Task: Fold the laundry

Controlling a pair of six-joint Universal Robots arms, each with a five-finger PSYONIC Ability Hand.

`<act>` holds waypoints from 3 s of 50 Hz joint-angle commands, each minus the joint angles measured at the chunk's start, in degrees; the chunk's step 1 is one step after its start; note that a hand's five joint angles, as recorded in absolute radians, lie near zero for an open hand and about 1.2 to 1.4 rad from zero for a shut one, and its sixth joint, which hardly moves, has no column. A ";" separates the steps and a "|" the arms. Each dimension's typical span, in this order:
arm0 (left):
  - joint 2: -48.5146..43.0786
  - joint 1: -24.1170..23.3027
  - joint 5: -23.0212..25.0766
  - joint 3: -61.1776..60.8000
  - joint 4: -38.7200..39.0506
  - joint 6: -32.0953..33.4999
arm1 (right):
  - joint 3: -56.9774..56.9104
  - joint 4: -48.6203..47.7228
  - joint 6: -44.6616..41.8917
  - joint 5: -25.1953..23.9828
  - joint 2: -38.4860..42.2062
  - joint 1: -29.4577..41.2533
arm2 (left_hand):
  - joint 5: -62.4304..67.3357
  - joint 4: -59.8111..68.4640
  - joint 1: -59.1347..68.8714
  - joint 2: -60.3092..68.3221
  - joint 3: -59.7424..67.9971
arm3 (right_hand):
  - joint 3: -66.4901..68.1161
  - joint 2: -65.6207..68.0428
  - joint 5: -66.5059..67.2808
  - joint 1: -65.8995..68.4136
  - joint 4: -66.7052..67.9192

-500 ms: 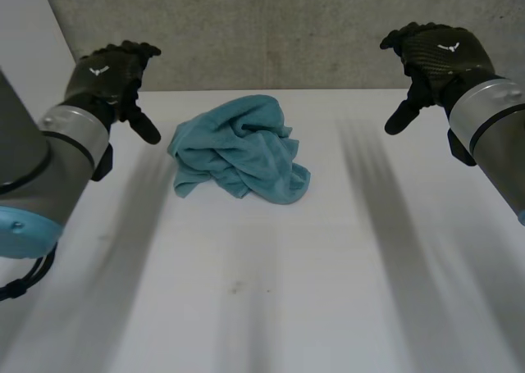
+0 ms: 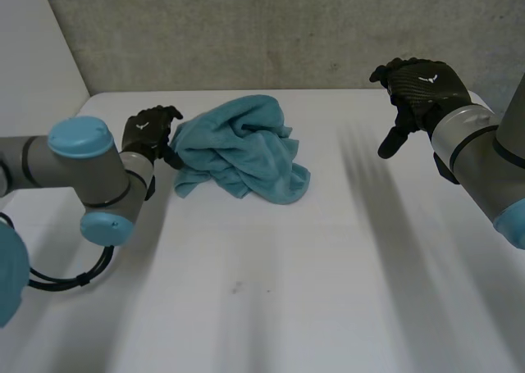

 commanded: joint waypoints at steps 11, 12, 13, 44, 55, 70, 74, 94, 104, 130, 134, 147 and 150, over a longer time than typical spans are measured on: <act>-4.45 0.09 3.09 3.46 3.31 0.56 | -0.62 0.00 -1.10 0.17 1.24 -0.53 | 50.98 51.04 50.75 50.84 51.03 | -2.21 -2.41 -4.04 -1.78 -3.23; -4.28 0.09 3.01 3.20 4.01 0.65 | -0.62 0.00 -1.10 0.17 1.15 -0.71 | 57.78 57.84 57.56 57.65 57.83 | -2.21 -2.41 -4.04 -1.78 -3.23; -4.10 0.09 2.92 3.11 4.63 0.65 | -0.80 0.00 -1.01 0.17 1.06 -0.71 | 57.85 57.91 57.63 57.71 57.90 | -2.21 -2.41 -4.04 -1.78 -3.23; 55.12 -2.20 9.59 -32.65 4.28 11.89 | -18.19 0.35 22.43 -31.45 18.53 -5.19 | 57.85 57.91 57.63 57.72 57.90 | -2.21 -2.41 -4.04 -1.78 -3.23; 60.86 -3.52 10.65 -40.30 1.91 13.04 | -18.56 0.61 37.12 -36.57 26.10 5.16 | 57.85 57.91 57.63 57.72 57.90 | -2.21 -2.41 -4.04 -1.78 -3.23; 55.50 -3.34 10.13 -42.60 1.64 17.96 | -10.20 1.14 40.20 -41.49 27.78 11.07 | 57.85 57.91 57.63 57.72 57.90 | 17.11 16.90 15.28 17.53 16.08; 53.38 -3.25 10.21 -42.07 1.91 18.31 | -9.59 1.67 39.69 -41.93 27.78 10.89 | 57.85 57.91 57.63 57.72 57.90 | 36.54 36.33 34.71 36.96 35.51; 49.95 -0.70 9.95 -39.78 1.29 24.99 | -5.98 9.32 30.45 -38.60 24.35 2.72 | 57.85 57.91 57.63 57.72 57.90 | -2.21 -2.41 -4.04 -1.78 -3.23; 53.03 -0.70 10.04 -41.54 1.20 25.17 | -5.89 9.58 30.98 -37.89 27.96 5.71 | 57.85 57.91 57.63 57.72 57.90 | -2.21 -2.41 -4.04 -1.78 -3.23; 50.76 -0.79 10.30 -36.02 2.08 25.17 | -6.58 -3.95 48.83 -19.71 20.50 7.05 | 57.85 57.91 57.63 57.72 57.90 | 67.79 67.59 65.96 68.22 66.77; 47.32 -0.88 10.21 -29.76 2.08 25.17 | -11.76 -4.74 42.87 -16.54 12.17 0.72 | 57.85 57.91 57.63 57.72 57.90 | 67.79 67.59 65.96 68.22 66.77; 39.05 -2.28 6.18 -7.43 6.12 18.42 | -15.58 -12.48 22.46 -6.86 -1.83 -2.90 | 57.85 57.91 57.63 57.72 57.90 | 67.79 67.59 65.96 68.22 66.77; 39.23 -2.64 6.08 -11.81 6.21 15.51 | -10.75 -13.00 21.67 -8.26 -2.89 -2.82 | 57.85 57.91 57.63 57.72 57.90 | 67.79 67.59 65.96 68.22 66.77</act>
